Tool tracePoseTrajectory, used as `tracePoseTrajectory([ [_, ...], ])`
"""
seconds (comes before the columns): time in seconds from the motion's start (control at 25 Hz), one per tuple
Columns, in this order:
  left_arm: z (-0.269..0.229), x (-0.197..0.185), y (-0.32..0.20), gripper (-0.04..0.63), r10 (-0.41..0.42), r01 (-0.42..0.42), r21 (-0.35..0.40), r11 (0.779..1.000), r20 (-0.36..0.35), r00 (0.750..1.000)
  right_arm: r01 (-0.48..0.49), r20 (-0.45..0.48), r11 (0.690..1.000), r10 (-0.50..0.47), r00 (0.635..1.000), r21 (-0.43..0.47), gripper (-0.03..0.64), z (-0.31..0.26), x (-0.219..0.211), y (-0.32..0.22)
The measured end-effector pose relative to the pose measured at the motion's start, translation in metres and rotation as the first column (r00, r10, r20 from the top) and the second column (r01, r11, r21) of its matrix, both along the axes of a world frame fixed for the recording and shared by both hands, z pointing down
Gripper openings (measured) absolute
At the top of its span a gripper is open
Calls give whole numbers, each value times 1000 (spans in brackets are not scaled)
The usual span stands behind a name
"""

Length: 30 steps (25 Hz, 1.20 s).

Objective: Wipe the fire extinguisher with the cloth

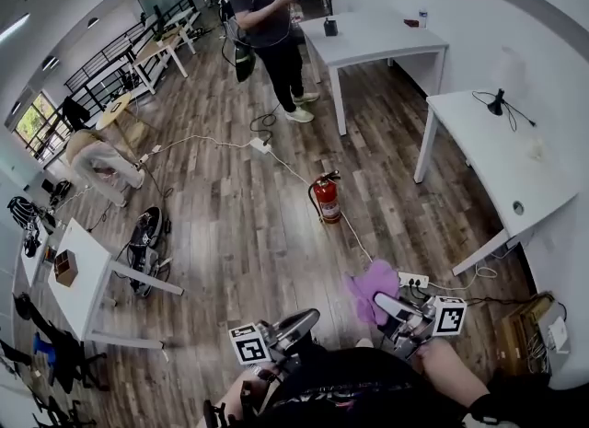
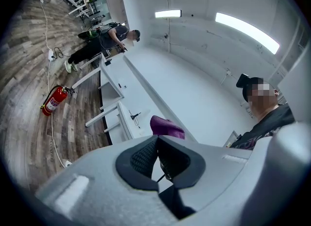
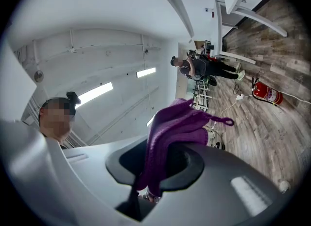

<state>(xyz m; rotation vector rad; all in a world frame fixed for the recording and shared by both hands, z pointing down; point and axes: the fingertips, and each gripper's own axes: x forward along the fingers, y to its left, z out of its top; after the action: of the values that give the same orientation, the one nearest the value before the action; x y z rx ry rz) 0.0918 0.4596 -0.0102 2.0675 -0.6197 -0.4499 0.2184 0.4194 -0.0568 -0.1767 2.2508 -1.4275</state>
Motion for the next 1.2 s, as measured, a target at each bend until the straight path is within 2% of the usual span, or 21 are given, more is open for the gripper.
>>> tracePoseTrajectory([
  [0.16,-3,-14,-16,-3,-2,2,32,999,-4,1000,-22,-11,999,22,1000,41,71,-3,-6,-16],
  [0.32,8,-30,-46,-3,-6,6,1,1000,-44,999,-64,-25,998,63,998,-18,71,6,-17,-40],
  [0.48,27,-54,-83,-3,34,-36,-30,999,-73,997,-136,-55,990,133,990,-47,71,22,-32,-75],
  [0.8,31,-140,-191,-3,133,-134,-9,991,-80,988,-269,-77,962,265,961,-50,71,19,-108,-174],
  [1.04,38,-187,-236,-3,145,-147,-9,989,-105,984,-303,-127,952,296,947,-36,71,14,-157,-219],
  [1.2,47,-208,-255,-3,111,-114,-15,993,-132,985,-297,-175,954,286,942,-39,71,19,-173,-234],
])
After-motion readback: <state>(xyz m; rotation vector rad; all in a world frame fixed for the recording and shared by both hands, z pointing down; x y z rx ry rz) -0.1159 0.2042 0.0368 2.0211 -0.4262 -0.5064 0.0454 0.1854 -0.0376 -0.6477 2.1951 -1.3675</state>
